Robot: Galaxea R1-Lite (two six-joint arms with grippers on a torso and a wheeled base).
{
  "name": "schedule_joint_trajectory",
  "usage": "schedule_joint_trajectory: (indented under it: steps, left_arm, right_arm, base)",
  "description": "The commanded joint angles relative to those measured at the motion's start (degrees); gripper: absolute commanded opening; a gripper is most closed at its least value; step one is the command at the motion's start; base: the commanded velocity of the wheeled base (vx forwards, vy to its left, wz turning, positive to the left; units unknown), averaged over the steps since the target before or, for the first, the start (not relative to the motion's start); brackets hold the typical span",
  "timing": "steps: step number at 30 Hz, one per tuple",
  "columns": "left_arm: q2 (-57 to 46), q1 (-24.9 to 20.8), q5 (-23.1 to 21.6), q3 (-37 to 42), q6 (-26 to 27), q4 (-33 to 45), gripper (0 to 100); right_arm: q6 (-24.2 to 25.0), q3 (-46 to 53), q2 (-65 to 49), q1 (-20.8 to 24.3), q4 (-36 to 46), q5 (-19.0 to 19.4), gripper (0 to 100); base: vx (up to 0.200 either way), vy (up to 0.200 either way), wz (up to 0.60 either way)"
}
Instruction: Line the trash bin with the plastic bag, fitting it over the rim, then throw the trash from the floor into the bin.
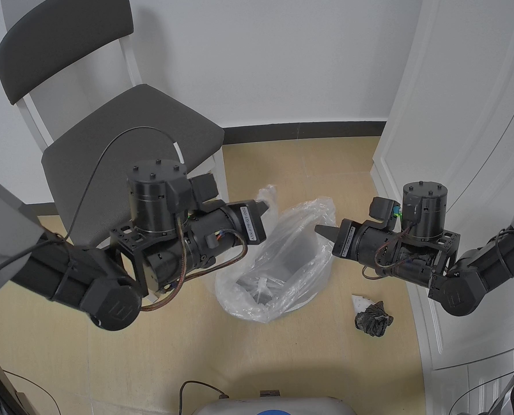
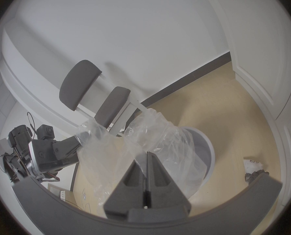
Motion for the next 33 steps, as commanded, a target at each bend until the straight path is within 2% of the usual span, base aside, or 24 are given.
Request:
schedule_joint_trajectory:
  steps: [1, 5, 15, 16, 22, 27, 33]
  left_arm:
    - [4.8, -0.1, -0.1, -4.2, 0.2, 0.2, 0]
    - [9.1, -0.1, -0.1, -6.7, 0.2, 0.1, 0]
    - [14.8, -1.4, -0.4, -12.7, 0.1, 0.0, 0]
    - [16.2, -1.5, -1.5, -14.9, 0.1, 0.1, 0]
    - [19.4, -1.4, -4.4, -18.8, -0.2, 0.2, 0]
    - [22.6, -1.1, -4.5, -21.8, -0.4, 0.1, 0]
    - [29.3, 0.7, -5.1, -28.6, -2.8, 0.1, 0]
  right_arm:
    - [0.2, -1.1, 2.4, -2.5, 0.0, 0.2, 0]
    - [0.2, -1.2, 5.2, -4.3, -0.1, 0.6, 0]
    - [-0.4, 0.0, 5.6, -11.4, -0.1, 4.4, 0]
    - [-0.4, -0.1, 5.4, -12.7, -0.1, 5.3, 0]
    - [-0.8, -0.1, 4.7, -14.5, -0.1, 6.1, 0]
    - [-0.8, -0.1, 3.5, -15.8, 0.0, 6.9, 0]
    - [-0.8, 1.1, 2.6, -14.0, 0.0, 7.4, 0]
  base:
    - [0.0, 0.0, 0.0]
    - [0.0, 0.0, 0.0]
    - [0.0, 0.0, 0.0]
    - [0.0, 0.0, 0.0]
    - [0.0, 0.0, 0.0]
    - [0.0, 0.0, 0.0]
    - [0.0, 0.0, 0.0]
